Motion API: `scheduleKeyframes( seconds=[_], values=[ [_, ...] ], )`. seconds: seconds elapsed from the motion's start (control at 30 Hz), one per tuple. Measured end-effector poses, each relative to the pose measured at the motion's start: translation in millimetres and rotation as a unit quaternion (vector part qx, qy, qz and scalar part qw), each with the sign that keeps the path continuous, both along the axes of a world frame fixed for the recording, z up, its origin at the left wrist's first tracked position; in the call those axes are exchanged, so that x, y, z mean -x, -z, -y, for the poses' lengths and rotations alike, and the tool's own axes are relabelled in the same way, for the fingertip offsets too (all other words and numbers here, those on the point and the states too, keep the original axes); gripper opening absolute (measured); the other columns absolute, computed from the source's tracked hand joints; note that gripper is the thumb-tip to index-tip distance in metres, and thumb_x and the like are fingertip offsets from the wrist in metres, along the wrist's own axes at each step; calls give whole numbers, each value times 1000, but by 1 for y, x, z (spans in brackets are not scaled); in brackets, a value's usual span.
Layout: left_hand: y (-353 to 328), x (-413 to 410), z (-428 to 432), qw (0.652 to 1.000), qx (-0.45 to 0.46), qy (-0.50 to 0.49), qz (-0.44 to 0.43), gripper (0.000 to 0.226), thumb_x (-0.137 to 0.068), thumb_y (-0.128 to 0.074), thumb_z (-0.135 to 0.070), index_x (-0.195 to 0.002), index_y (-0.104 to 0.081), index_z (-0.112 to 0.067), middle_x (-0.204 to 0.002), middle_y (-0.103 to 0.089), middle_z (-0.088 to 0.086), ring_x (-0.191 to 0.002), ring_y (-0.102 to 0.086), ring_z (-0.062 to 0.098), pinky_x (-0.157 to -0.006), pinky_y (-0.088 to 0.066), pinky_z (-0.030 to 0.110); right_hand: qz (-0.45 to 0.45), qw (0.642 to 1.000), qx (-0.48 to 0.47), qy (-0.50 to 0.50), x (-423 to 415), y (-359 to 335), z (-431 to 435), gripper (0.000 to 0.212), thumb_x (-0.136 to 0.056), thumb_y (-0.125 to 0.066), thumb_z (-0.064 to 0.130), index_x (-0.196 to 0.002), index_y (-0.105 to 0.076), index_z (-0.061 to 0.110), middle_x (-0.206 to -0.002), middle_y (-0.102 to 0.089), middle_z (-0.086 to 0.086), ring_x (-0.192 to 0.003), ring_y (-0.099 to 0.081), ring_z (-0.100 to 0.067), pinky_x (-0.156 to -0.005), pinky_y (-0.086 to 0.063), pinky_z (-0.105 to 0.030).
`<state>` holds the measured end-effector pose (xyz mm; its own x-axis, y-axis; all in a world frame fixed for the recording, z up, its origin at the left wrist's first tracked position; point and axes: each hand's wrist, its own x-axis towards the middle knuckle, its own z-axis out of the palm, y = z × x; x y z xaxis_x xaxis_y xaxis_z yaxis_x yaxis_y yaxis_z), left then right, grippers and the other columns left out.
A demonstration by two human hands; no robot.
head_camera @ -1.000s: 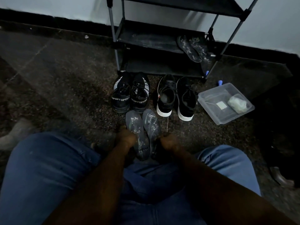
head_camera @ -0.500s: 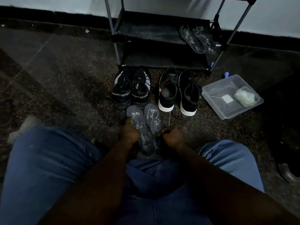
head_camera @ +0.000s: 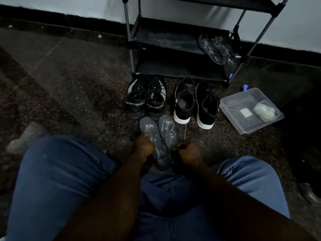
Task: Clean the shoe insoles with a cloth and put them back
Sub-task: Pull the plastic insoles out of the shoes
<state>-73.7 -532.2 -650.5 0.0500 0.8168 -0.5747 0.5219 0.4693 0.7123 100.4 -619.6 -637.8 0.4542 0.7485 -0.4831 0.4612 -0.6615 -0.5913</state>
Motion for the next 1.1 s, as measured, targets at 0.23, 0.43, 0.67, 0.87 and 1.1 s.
scheduleKeyframes(
  seconds=[0.23, 0.43, 0.67, 0.87, 1.1],
  values=[
    [2, 4, -5, 999, -18, 13, -34, 39, -94, -58, -4, -133, -60, -9, -137, -60, 15, -122, -59, 35, -110, -47, 44, 13, 1000, -7, -12, 1, 4, -1, 24, -87, -79, 31, -109, -76, 21, -111, -76, -7, -106, -70, -26, -94, -53, -30],
    [-10, 4, -2, 970, -68, 133, -192, 49, -97, -61, -16, -143, -48, -10, -148, -47, 19, -134, -47, 34, -115, -36, 37, -14, 1000, 2, -17, 2, 7, -4, 10, -86, -79, 34, -95, -75, 31, -107, -77, -1, -102, -71, -20, -93, -52, -26],
    [-30, 1, 5, 948, -94, 153, -261, 58, -93, -66, -16, -148, -46, -17, -153, -24, 15, -125, -48, 39, -104, -44, 39, -28, 999, -21, -18, -1, 12, -3, 3, -88, -75, 25, -89, -78, 24, -95, -79, -1, -93, -73, -20, -92, -57, -35],
    [-38, -7, 5, 939, -138, 177, -259, 54, -92, -68, -18, -143, -52, -22, -152, -30, 10, -133, -38, 37, -107, -42, 42, -15, 1000, -6, -23, -3, 4, -6, 6, -88, -74, 29, -90, -78, 25, -101, -79, -2, -98, -72, -20, -94, -55, -30],
    [-41, -21, 8, 929, -173, 266, -190, 67, -85, -67, -12, -148, -48, -28, -151, -42, 9, -141, -36, 34, -115, -38, 41, 2, 999, -28, -42, -1, -6, -12, 15, -89, -73, 32, -100, -79, 24, -98, -78, 2, -92, -72, -18, -79, -51, -23]
  ],
)
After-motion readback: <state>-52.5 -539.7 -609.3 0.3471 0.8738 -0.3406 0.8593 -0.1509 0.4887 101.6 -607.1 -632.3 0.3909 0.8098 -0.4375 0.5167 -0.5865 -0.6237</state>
